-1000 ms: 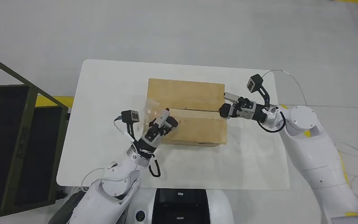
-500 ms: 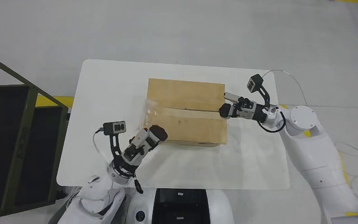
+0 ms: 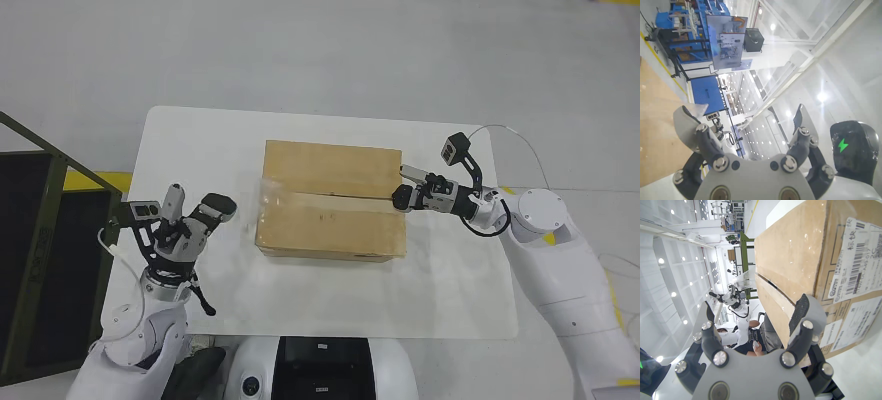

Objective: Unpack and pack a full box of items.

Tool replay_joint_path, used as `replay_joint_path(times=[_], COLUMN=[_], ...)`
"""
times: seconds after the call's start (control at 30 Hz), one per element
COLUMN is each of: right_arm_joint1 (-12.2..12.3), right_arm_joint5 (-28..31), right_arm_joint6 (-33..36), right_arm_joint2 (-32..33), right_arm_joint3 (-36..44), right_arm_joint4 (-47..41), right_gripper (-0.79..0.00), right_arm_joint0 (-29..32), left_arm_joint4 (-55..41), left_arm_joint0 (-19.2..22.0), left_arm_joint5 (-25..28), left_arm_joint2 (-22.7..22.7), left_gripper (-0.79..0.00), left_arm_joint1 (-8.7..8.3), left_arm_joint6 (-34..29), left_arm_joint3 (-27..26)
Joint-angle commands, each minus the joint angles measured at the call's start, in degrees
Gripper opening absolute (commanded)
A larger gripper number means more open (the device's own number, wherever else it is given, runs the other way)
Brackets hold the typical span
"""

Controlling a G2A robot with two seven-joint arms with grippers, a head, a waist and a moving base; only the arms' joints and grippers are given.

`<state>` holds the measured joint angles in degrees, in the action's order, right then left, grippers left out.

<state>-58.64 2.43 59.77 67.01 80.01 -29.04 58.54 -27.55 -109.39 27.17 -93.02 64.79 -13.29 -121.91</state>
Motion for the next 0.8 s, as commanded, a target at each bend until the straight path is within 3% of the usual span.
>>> replay_joint_path(times=[0.0,0.23,0.5,0.77], right_arm_joint1=[0.0,0.0,0.0,0.0], right_arm_joint5=[0.0,0.0,0.0,0.0], right_arm_joint6=[0.0,0.0,0.0,0.0], right_arm_joint2=[0.0,0.0,0.0,0.0], right_arm_joint3=[0.0,0.0,0.0,0.0], right_arm_joint4=[0.0,0.0,0.0,0.0], right_gripper=[0.0,0.0,0.0,0.0], right_arm_joint0=[0.0,0.0,0.0,0.0], left_arm_joint4=[1.88,7.37,8.59,9.03], left_arm_joint0=[2.54,10.44,12.83,14.47], left_arm_joint5=[-2.95,-16.36,-20.26,-21.23], left_arm_joint2=[0.38,3.1,5.41,7.77], left_gripper=[0.0,0.0,0.0,0.0], left_arm_joint1=[0.12,0.35,0.6,0.95], left_arm_joint6=[2.04,5.06,2.56,1.15], left_arm_joint3=[0.9,5.42,8.54,8.24])
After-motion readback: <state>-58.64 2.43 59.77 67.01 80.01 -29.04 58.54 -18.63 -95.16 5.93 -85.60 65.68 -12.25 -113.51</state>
